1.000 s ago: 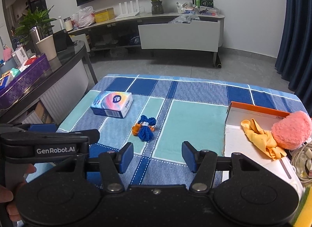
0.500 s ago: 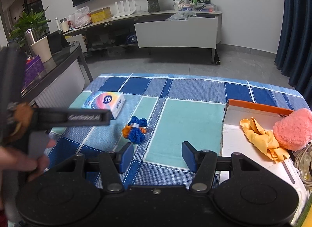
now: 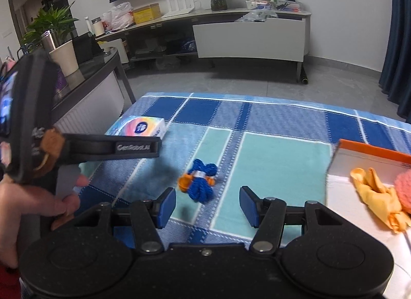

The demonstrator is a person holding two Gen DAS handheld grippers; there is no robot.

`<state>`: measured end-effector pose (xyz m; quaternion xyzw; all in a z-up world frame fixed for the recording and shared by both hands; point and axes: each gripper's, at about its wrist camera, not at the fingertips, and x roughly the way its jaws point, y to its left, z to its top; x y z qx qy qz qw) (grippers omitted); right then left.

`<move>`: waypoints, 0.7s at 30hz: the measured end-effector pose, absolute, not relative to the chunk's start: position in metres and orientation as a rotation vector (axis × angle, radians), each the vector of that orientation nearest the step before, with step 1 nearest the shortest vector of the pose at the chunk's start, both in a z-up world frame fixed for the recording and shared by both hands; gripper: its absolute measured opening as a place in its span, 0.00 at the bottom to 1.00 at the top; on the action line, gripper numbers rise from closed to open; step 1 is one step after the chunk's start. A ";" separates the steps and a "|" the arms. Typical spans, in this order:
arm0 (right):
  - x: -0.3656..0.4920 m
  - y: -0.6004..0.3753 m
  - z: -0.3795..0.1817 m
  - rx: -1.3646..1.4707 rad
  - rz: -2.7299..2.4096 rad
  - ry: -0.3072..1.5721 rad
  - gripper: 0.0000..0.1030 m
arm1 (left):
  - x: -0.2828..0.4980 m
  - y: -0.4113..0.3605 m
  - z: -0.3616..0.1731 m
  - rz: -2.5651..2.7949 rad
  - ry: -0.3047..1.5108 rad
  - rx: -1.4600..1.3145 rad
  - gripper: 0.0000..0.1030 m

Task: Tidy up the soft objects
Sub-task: 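Grasp the tissue box with left tool while right tool grasps the blue rope toy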

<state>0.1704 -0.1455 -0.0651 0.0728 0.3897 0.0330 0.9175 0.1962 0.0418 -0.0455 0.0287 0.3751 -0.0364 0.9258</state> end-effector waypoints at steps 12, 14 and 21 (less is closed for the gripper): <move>0.190 -0.129 -0.077 0.100 0.047 0.808 0.24 | 0.162 0.057 -0.030 -0.064 0.735 0.037 0.74; 0.189 -0.130 -0.076 0.092 0.060 0.810 0.17 | 0.160 0.057 -0.027 -0.069 0.730 0.032 0.74; 0.173 -0.134 -0.062 0.085 0.070 0.774 0.14 | 0.149 0.058 -0.018 -0.087 0.713 0.007 0.74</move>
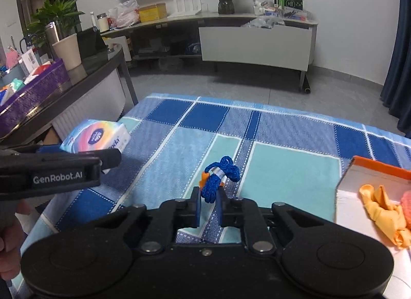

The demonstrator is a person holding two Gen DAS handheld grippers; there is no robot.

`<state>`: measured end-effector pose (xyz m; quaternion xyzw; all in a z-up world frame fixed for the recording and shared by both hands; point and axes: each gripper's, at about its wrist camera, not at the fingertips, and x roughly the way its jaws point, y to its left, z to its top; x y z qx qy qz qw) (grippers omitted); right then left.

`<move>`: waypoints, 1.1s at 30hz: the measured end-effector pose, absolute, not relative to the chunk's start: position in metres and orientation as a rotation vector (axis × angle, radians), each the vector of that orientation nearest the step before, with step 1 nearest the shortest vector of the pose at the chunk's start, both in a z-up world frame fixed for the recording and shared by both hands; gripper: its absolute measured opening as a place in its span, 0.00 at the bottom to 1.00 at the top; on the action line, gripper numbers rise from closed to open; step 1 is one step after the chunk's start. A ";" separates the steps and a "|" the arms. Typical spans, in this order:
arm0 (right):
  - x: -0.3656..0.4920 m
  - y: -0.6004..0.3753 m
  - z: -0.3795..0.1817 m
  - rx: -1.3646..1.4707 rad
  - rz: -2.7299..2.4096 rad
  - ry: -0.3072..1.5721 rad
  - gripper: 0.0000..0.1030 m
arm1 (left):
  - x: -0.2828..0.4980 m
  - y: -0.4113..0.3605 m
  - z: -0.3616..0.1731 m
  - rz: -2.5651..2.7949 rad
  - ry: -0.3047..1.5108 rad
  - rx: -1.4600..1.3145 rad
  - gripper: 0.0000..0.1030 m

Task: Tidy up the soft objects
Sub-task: 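Grasp the tissue box with left tool while right tool grasps the blue rope toy, then carry the tissue box with left tool while right tool carries the rope toy to the box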

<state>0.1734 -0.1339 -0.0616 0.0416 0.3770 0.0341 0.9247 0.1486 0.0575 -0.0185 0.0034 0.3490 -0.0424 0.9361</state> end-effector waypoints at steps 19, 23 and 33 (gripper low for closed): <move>0.072 -0.150 0.006 0.053 0.008 0.664 0.15 | 0.058 0.030 0.017 -0.110 0.650 0.026 0.74; 0.049 -0.157 0.015 0.064 -0.020 0.654 0.15 | 0.040 0.026 0.022 -0.110 0.645 0.022 0.74; -0.004 -0.166 0.030 0.073 -0.048 0.632 0.15 | 0.004 0.015 0.034 -0.135 0.613 0.031 0.74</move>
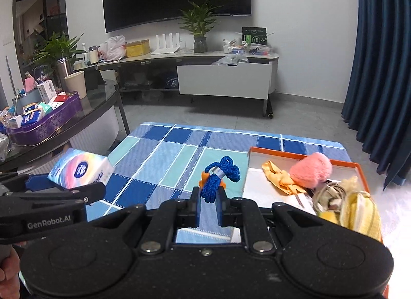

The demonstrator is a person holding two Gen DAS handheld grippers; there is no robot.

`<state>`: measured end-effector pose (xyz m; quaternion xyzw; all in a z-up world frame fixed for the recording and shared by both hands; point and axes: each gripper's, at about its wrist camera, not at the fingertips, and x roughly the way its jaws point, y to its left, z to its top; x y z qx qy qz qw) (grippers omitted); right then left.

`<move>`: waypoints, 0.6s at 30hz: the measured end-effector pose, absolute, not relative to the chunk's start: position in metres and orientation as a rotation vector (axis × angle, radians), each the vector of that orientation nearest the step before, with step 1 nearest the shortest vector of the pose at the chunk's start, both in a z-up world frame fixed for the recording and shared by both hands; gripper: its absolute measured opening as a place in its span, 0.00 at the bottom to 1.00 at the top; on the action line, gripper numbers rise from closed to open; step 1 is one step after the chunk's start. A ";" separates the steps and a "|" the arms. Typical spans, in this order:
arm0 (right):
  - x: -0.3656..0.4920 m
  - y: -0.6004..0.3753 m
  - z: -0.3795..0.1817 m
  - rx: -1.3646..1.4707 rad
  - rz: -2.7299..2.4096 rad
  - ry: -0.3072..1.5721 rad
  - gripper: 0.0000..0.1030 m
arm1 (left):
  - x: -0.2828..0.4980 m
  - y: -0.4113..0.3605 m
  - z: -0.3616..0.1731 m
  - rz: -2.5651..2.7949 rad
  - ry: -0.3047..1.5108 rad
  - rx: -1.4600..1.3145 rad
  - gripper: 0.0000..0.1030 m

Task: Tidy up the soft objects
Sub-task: 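Carry the tissue box with left tool while right tool carries the rope toy to the box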

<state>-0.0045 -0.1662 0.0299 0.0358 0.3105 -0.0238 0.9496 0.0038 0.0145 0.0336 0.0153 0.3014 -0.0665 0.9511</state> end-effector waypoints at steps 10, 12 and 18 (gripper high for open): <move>-0.039 -0.174 0.040 0.084 -0.069 0.616 0.15 | -0.021 0.001 0.041 -0.171 0.586 0.041 0.74; -0.045 -0.175 0.041 0.086 -0.076 0.615 0.14 | -0.024 -0.001 0.042 -0.177 0.583 0.045 0.74; -0.057 -0.180 0.042 0.097 -0.085 0.612 0.15 | -0.035 -0.007 0.043 -0.191 0.575 0.052 0.74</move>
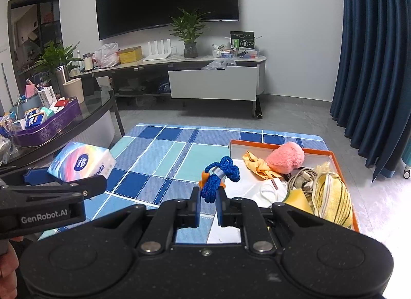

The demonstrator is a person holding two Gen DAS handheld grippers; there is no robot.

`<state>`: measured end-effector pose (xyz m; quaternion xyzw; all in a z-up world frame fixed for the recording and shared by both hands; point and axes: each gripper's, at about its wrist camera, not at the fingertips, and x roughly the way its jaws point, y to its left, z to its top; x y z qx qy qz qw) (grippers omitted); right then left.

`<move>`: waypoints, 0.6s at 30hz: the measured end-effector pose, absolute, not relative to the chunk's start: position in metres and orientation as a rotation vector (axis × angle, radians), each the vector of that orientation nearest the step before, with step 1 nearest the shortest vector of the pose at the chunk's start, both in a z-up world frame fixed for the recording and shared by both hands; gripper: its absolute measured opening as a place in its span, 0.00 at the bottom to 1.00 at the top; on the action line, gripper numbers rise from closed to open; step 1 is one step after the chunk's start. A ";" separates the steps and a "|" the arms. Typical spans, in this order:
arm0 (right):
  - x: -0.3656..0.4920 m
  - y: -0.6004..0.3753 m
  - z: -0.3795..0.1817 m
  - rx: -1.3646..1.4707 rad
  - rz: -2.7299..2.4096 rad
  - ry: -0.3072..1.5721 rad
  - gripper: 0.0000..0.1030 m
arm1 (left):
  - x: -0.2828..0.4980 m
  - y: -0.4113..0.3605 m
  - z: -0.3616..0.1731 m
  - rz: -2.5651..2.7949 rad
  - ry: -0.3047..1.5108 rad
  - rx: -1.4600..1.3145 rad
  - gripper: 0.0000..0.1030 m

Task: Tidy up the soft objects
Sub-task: 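Carry the tissue box with left tool while right tool carries the rope toy to the box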

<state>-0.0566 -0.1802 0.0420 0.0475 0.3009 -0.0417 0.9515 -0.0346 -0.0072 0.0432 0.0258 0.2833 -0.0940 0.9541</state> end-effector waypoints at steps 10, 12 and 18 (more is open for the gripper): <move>-0.073 -0.190 0.041 0.105 -0.109 0.609 0.15 | -0.047 -0.023 0.041 -0.236 0.589 0.066 0.74; -0.076 -0.193 0.041 0.109 -0.114 0.611 0.15 | -0.050 -0.029 0.040 -0.252 0.594 0.075 0.74; -0.083 -0.205 0.041 0.115 -0.139 0.612 0.15 | -0.055 -0.043 0.037 -0.295 0.603 0.090 0.74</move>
